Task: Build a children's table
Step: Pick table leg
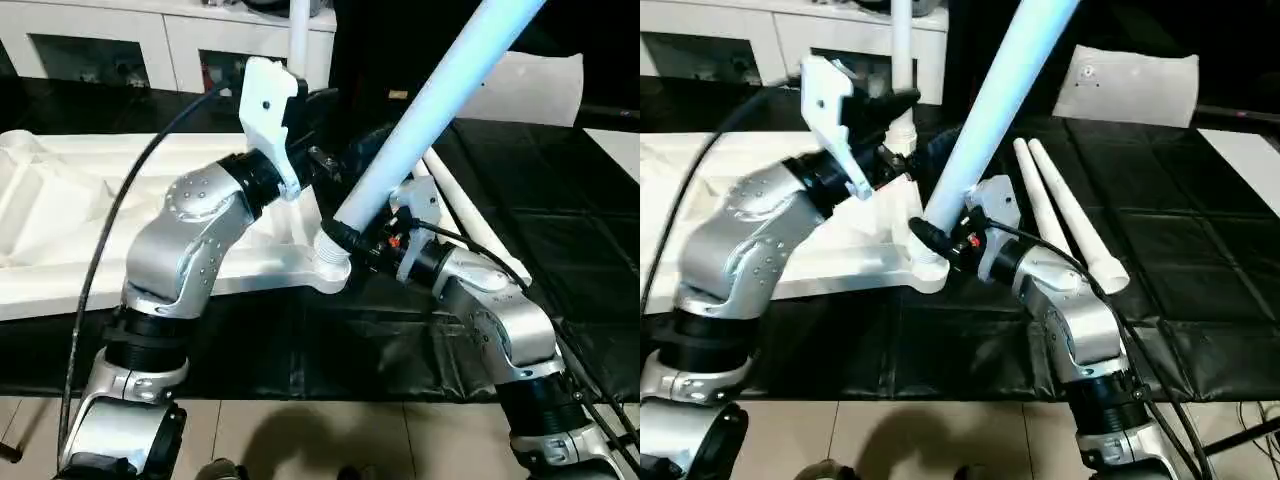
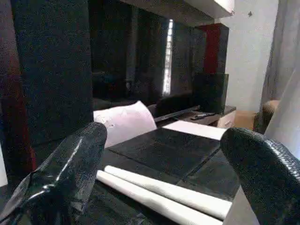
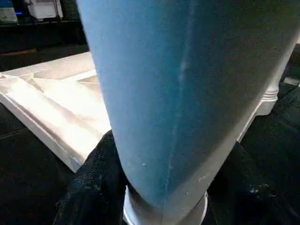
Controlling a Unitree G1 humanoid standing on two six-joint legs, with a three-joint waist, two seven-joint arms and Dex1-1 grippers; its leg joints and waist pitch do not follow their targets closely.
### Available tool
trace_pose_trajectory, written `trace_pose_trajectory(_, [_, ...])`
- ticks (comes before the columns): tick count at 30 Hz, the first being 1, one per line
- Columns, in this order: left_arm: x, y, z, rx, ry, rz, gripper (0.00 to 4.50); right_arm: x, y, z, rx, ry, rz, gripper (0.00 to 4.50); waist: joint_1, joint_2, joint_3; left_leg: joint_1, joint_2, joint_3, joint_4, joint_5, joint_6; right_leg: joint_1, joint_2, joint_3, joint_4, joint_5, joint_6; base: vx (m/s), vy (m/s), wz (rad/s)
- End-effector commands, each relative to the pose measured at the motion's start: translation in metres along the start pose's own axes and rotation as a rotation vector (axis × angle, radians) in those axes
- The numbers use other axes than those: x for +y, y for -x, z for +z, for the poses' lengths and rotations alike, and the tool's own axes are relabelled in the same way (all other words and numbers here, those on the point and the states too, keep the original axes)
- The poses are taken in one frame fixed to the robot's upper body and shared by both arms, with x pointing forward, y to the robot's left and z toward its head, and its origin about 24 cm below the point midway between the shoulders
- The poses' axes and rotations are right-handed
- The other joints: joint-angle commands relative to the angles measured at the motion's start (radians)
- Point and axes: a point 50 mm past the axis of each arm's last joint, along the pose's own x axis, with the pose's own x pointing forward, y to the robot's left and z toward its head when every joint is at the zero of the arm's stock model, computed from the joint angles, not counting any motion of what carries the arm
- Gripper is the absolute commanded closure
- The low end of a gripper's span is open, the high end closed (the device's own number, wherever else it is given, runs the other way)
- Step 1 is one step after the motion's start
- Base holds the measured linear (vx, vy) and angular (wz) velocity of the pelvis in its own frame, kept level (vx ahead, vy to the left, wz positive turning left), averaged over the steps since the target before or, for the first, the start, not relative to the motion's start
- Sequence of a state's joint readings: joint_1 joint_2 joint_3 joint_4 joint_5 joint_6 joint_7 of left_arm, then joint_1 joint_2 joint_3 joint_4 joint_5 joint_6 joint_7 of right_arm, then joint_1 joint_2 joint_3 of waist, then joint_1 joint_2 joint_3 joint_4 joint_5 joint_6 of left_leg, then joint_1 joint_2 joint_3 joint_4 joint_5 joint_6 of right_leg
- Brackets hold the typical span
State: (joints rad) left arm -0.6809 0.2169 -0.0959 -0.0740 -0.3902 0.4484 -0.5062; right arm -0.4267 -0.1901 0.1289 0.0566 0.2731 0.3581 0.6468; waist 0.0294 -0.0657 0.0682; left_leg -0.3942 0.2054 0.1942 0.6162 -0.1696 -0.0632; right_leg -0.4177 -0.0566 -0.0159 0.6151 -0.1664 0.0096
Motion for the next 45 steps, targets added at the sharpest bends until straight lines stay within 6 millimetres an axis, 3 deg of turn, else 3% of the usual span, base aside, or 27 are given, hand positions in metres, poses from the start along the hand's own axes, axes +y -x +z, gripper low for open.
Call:
trace_pose_trajectory(1, [-0.011, -0.004, -0.003, 0.016, -0.022, -0.063, 0.00, -0.003, 0.000, 0.003, -0.014, 0.002, -0.035, 2.59, -0.004, 0.015, -0.074, 0.028, 0.017, -0.014, -0.074, -0.274, -0.046, 0.035, -0.049, 0.025, -0.079, -0.344, -0.120, 0.000, 0.000, 0.00])
trace_pose_trajectory(3, [0.002, -0.001, -0.009, 0.051, -0.019, 0.021, 0.00, -0.005, 0.000, 0.004, -0.026, -0.005, -0.057, 2.59, -0.006, 0.019, -0.076, 0.028, 0.017, -0.015, -0.075, -0.274, -0.050, 0.034, -0.047, 0.025, -0.077, -0.325, -0.122, 0.000, 0.000, 0.00])
trace_pose_trajectory(5, [0.019, 0.006, -0.018, 0.101, -0.038, 0.107, 0.00, -0.008, 0.001, 0.006, -0.045, -0.020, -0.093, 2.59, -0.008, 0.017, -0.075, 0.029, 0.015, -0.014, -0.075, -0.279, -0.049, 0.032, -0.044, 0.024, -0.079, -0.324, -0.117, 0.000, 0.000, 0.00])
trace_pose_trajectory(7, [0.024, 0.010, -0.021, 0.125, -0.053, 0.118, 0.00, -0.011, 0.003, 0.006, -0.052, -0.029, -0.112, 2.60, -0.008, 0.018, -0.078, 0.029, 0.013, -0.015, -0.075, -0.276, -0.050, 0.033, -0.045, 0.025, -0.079, -0.328, -0.110, 0.000, 0.000, 0.00])
trace_pose_trajectory(11, [0.039, 0.025, -0.038, 0.242, -0.113, 0.113, 0.00, -0.017, 0.009, 0.006, -0.059, -0.054, -0.165, 2.60, -0.008, 0.022, -0.080, 0.030, 0.016, -0.015, -0.077, -0.255, -0.055, 0.036, -0.044, 0.025, -0.070, -0.265, -0.130, 0.000, 0.000, 0.00])
trace_pose_trajectory(12, [0.043, 0.033, -0.051, 0.319, -0.132, 0.060, 0.00, -0.019, 0.013, 0.004, -0.050, -0.064, -0.190, 2.60, -0.006, 0.020, -0.080, 0.030, 0.014, -0.014, -0.076, -0.241, -0.052, 0.036, -0.045, 0.025, -0.069, -0.248, -0.134, 0.000, 0.000, 0.00])
trace_pose_trajectory(15, [0.044, 0.040, -0.061, 0.380, -0.141, 0.015, 0.00, -0.020, 0.016, 0.002, -0.040, -0.073, -0.211, 2.60, -0.006, 0.025, -0.080, 0.032, 0.014, -0.013, -0.078, -0.234, -0.055, 0.036, -0.045, 0.026, -0.068, -0.236, -0.140, 0.000, 0.000, 0.00])
trace_pose_trajectory(18, [0.042, 0.057, -0.085, 0.523, -0.112, -0.159, 0.00, -0.024, 0.021, -0.005, -0.017, -0.100, -0.272, 2.60, -0.002, 0.027, -0.079, 0.036, 0.013, -0.012, -0.080, -0.243, -0.059, 0.032, -0.047, 0.027, -0.071, -0.245, -0.148, 0.000, 0.000, 0.00])
trace_pose_trajectory(21, [0.041, 0.065, -0.096, 0.595, -0.099, -0.251, 0.00, -0.024, 0.024, -0.008, -0.010, -0.108, -0.309, 2.60, -0.003, 0.030, -0.077, 0.038, 0.014, -0.012, -0.082, -0.272, -0.071, 0.029, -0.049, 0.029, -0.074, -0.267, -0.151, 0.000, 0.000, 0.00])
trace_pose_trajectory(23, [0.043, 0.072, -0.104, 0.656, -0.091, -0.326, 0.27, -0.022, 0.028, -0.012, 0.006, -0.111, -0.333, 2.60, -0.004, 0.031, -0.076, 0.039, 0.015, -0.012, -0.084, -0.291, -0.077, 0.030, -0.050, 0.030, -0.074, -0.286, -0.148, 0.000, 0.000, 0.00])
trace_pose_trajectory(32, [0.052, 0.081, -0.117, 0.750, -0.038, -0.419, 0.82, -0.009, 0.035, -0.020, 0.025, -0.103, -0.317, 2.60, -0.004, 0.036, -0.073, 0.043, 0.015, -0.016, -0.086, -0.348, -0.081, 0.026, -0.055, 0.030, -0.083, -0.351, -0.150, 0.000, 0.000, 0.00])
trace_pose_trajectory(39, [0.054, 0.083, -0.122, 0.755, -0.025, -0.417, 1.44, -0.004, 0.037, -0.024, 0.034, -0.141, -0.297, 2.60, -0.003, 0.036, -0.075, 0.040, 0.018, -0.016, -0.088, -0.332, -0.073, 0.033, -0.057, 0.031, -0.076, -0.306, -0.177, 0.000, 0.000, 0.00])
trace_pose_trajectory(45, [0.059, 0.080, -0.124, 0.747, -0.040, -0.376, 1.89, 0.000, 0.036, -0.025, 0.034, -0.142, -0.283, 2.60, -0.002, 0.035, -0.073, 0.042, 0.019, -0.017, -0.089, -0.341, -0.072, 0.031, -0.058, 0.030, -0.080, -0.331, -0.174, 0.000, 0.000, 0.00])
